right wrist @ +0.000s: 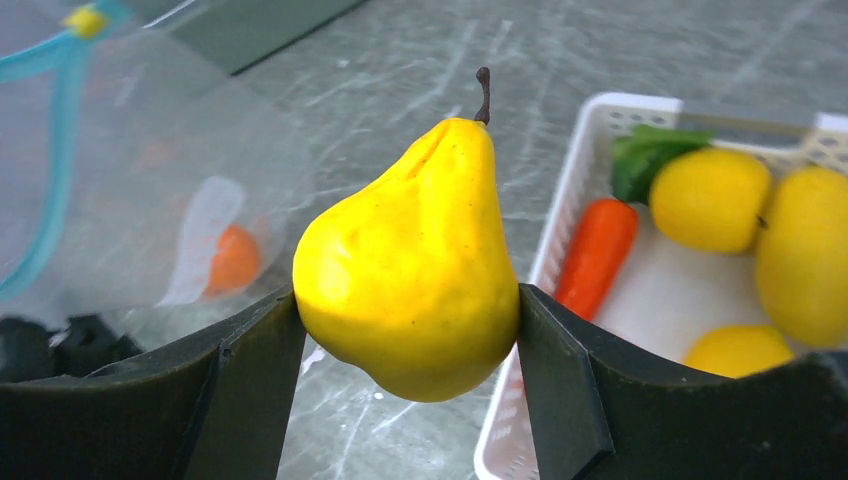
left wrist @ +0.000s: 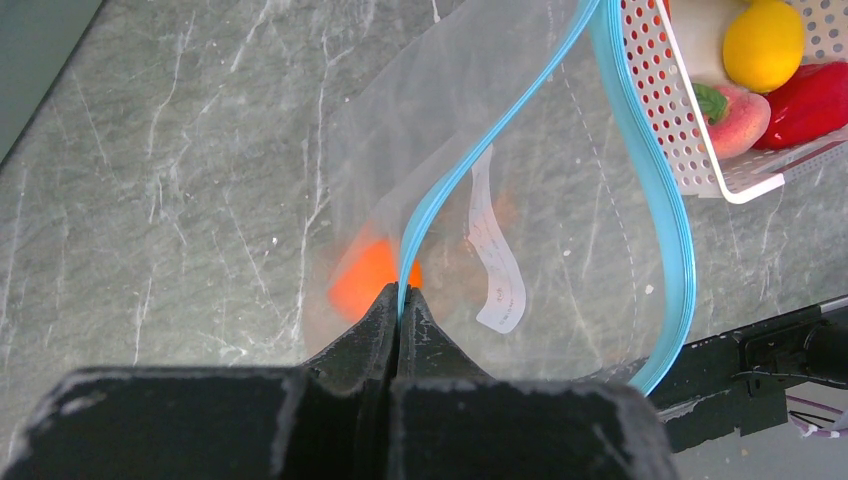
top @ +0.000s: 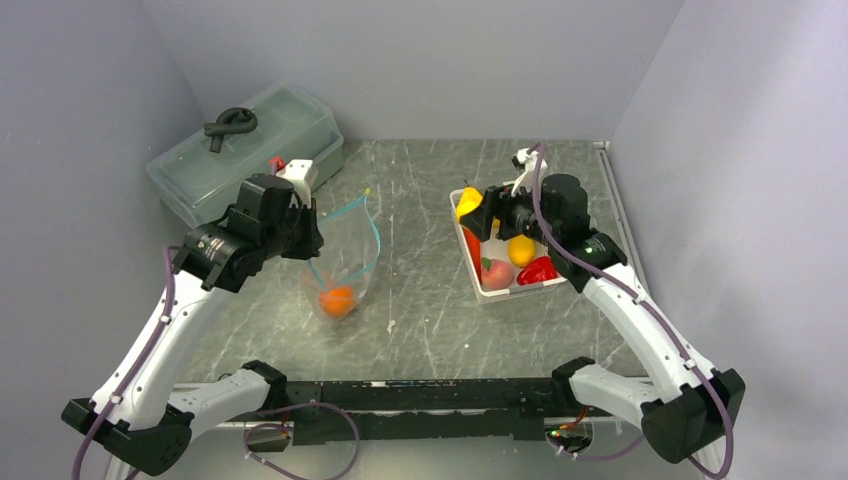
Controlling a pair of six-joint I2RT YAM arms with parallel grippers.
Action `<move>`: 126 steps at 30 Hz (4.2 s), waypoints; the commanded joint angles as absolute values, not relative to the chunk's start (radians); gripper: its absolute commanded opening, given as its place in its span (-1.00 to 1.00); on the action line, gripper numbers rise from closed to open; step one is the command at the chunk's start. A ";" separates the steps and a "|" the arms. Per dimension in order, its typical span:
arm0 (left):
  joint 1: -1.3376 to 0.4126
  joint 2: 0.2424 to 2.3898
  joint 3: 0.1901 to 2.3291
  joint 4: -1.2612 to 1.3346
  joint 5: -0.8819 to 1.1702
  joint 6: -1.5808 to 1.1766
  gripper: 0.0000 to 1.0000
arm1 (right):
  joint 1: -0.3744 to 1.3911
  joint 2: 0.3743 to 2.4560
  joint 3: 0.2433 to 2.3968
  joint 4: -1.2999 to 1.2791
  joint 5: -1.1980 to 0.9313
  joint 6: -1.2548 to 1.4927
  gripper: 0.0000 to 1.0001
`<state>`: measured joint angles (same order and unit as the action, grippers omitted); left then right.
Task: Place the food in the zip-top bag and seal the zipper
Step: Place the fake fruit in the zipper food storage bag, then adjust the zipper food storage bag at the center of the board.
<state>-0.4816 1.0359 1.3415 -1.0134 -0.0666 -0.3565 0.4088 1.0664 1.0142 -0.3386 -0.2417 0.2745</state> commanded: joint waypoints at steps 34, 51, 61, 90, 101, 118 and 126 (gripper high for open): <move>-0.485 1.034 1.374 -0.968 -0.058 -0.338 -1.00 | 0.857 1.375 1.521 -0.449 -0.477 0.224 -0.35; -0.485 1.039 1.379 -0.968 -0.070 -0.393 -1.00 | 0.937 1.546 1.702 -0.626 -0.304 0.402 -0.47; -0.485 1.024 1.374 -0.957 -0.041 -0.390 -1.00 | 0.939 1.659 1.793 -0.687 -0.193 0.492 -0.47; -0.485 1.020 1.377 -0.975 0.056 -0.363 -1.00 | 0.939 1.774 1.910 -0.676 -0.011 0.462 0.79; -0.485 1.050 1.418 -1.011 0.064 -0.390 -1.00 | 0.939 1.677 1.822 -0.625 -0.055 0.451 0.82; -0.484 1.092 1.455 -1.031 0.063 -0.431 -1.00 | 0.939 1.434 1.623 -0.656 0.024 0.384 0.71; -0.485 1.104 1.461 -1.029 0.074 -0.447 -1.00 | 0.937 1.418 1.538 -0.652 0.029 0.428 0.55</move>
